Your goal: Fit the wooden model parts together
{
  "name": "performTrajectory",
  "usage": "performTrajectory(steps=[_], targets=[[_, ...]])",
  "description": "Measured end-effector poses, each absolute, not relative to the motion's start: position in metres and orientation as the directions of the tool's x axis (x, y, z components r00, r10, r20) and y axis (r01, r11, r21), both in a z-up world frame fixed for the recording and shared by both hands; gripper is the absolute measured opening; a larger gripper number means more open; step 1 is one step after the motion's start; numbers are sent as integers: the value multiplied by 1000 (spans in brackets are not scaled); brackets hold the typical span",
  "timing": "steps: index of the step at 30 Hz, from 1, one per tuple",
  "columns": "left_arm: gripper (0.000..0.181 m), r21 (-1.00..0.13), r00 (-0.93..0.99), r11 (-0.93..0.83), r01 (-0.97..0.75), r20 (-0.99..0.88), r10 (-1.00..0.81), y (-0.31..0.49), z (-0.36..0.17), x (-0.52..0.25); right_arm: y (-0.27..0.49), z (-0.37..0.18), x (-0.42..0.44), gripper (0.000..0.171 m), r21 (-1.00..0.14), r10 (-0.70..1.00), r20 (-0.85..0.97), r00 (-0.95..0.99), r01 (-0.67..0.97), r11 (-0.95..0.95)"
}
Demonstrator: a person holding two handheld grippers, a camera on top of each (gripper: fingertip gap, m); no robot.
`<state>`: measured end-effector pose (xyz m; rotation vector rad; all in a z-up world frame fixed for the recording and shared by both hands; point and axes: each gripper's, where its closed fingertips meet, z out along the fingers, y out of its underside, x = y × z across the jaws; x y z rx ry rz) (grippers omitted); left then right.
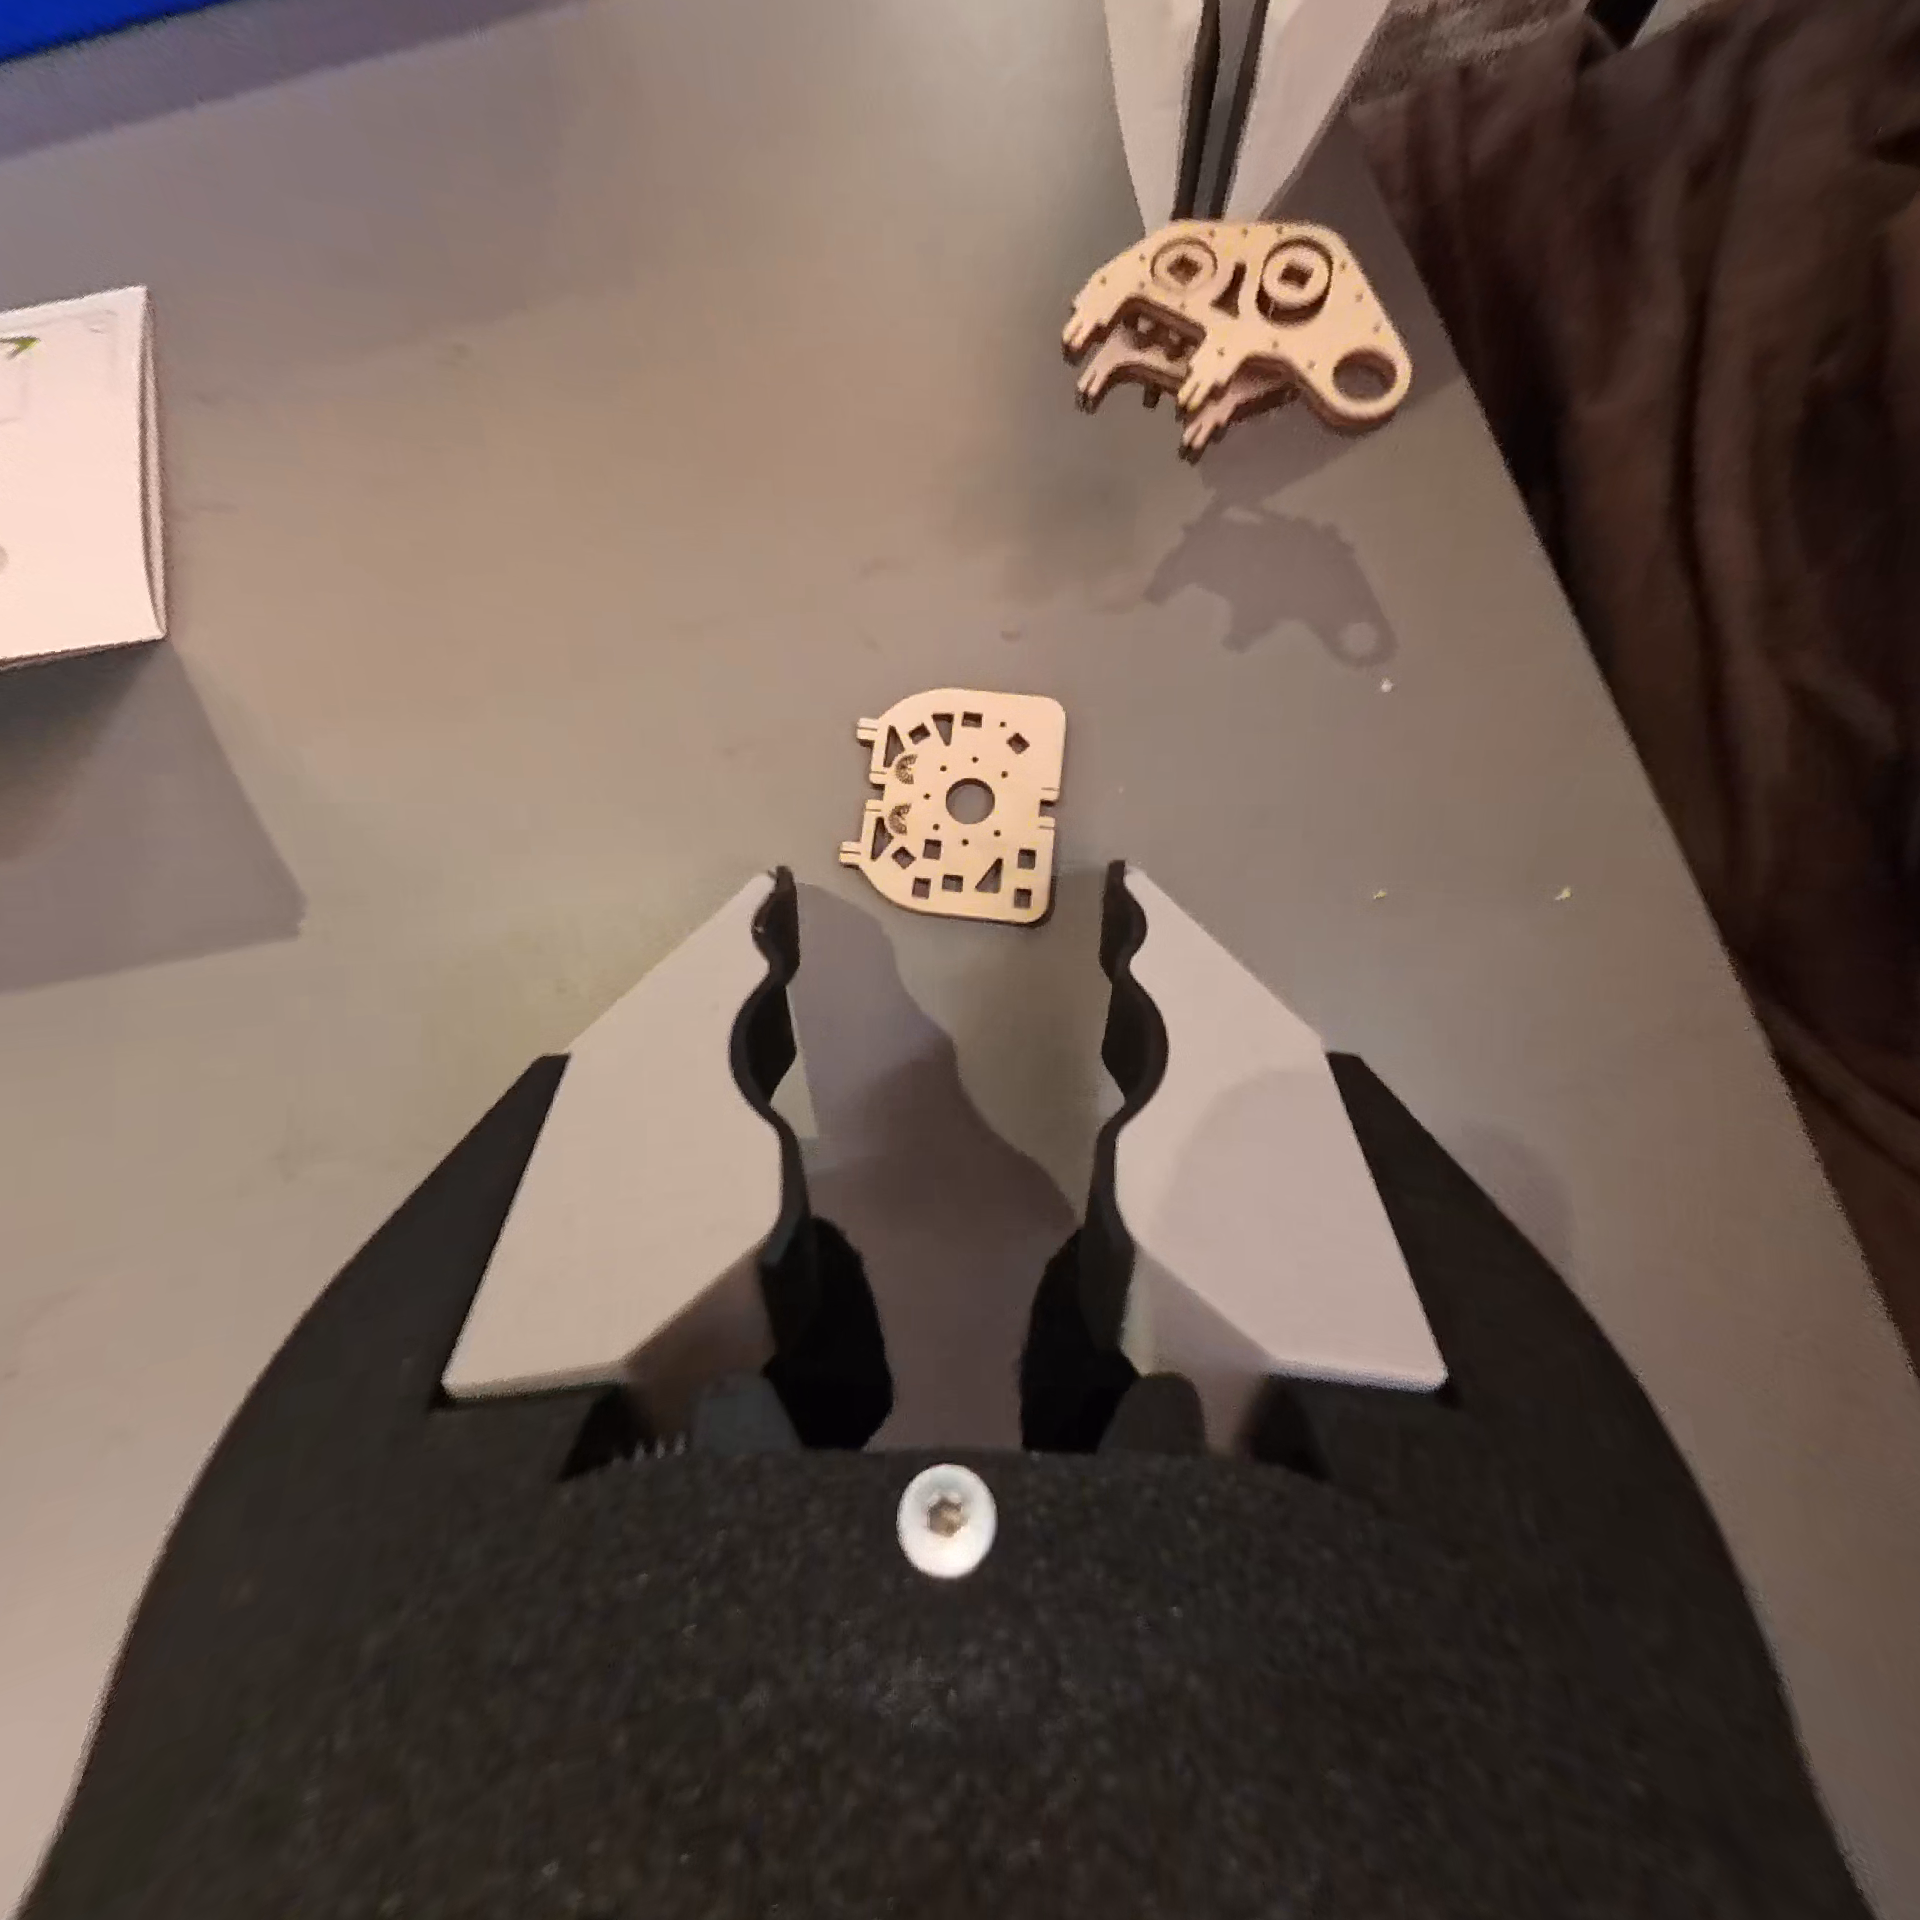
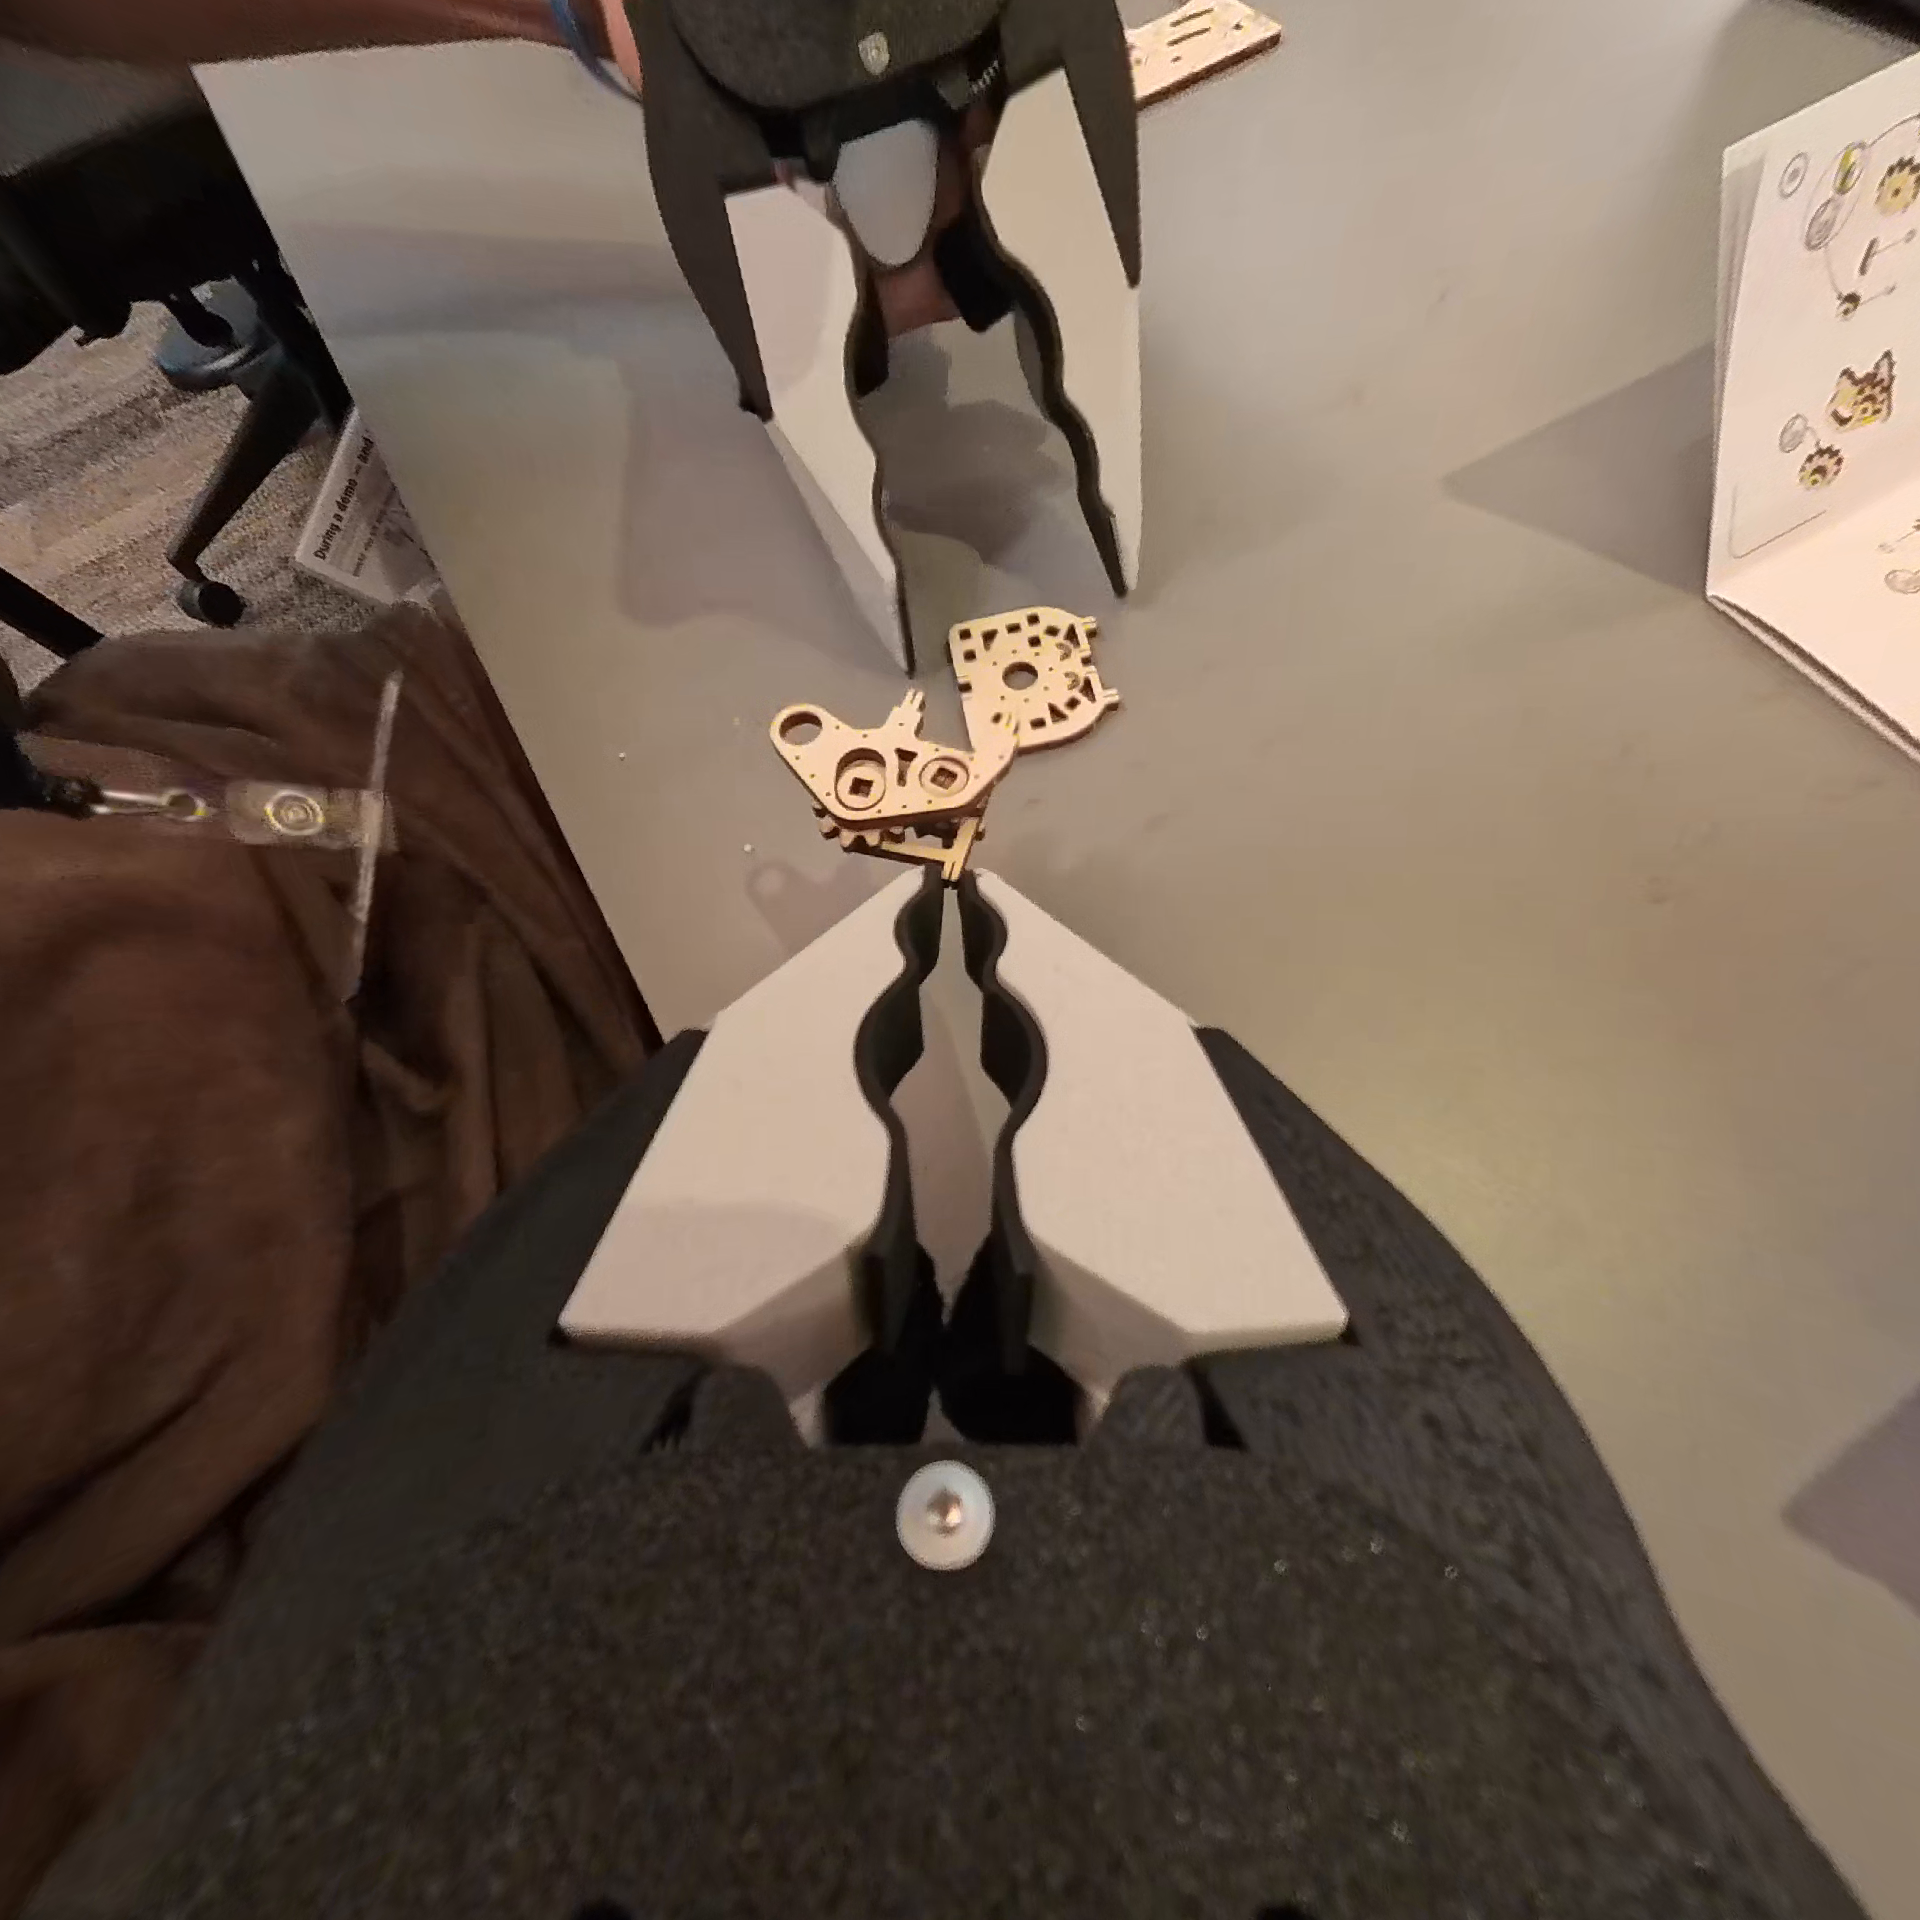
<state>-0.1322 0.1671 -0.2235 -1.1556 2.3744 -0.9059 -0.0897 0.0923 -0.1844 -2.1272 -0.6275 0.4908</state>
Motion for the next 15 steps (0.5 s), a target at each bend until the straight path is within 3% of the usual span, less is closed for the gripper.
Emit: performTrajectory(steps=[3, 5, 11, 12, 13, 15], targets=[[54, -684, -628, 480, -549, -40, -777, 164, -223, -131, 93, -185, -89, 3, -812, 591, -130, 796, 257, -524], [38, -683, -647, 493, -540, -38, -762, 160, -223, -132, 93, -186, -89, 3, -809, 593, -134, 794, 257, -528], [37, -603, -609, 546, -581, -122, -783, 177, -216, -139, 93, -189, -90, 3, -802, 596, -137, 791, 264, -536], [25, -577, -611, 568, -587, -145, -778, 181, -209, -145, 93, -190, -90, 3, -800, 596, -138, 791, 266, -538], [0, -545, -620, 599, -587, -172, -765, 186, -201, -154, 93, -191, -90, 3, -796, 596, -135, 792, 272, -541], [0, -461, -635, 656, -597, -227, -738, 198, -184, -174, 92, -194, -90, 3, -783, 599, -122, 791, 294, -548]])
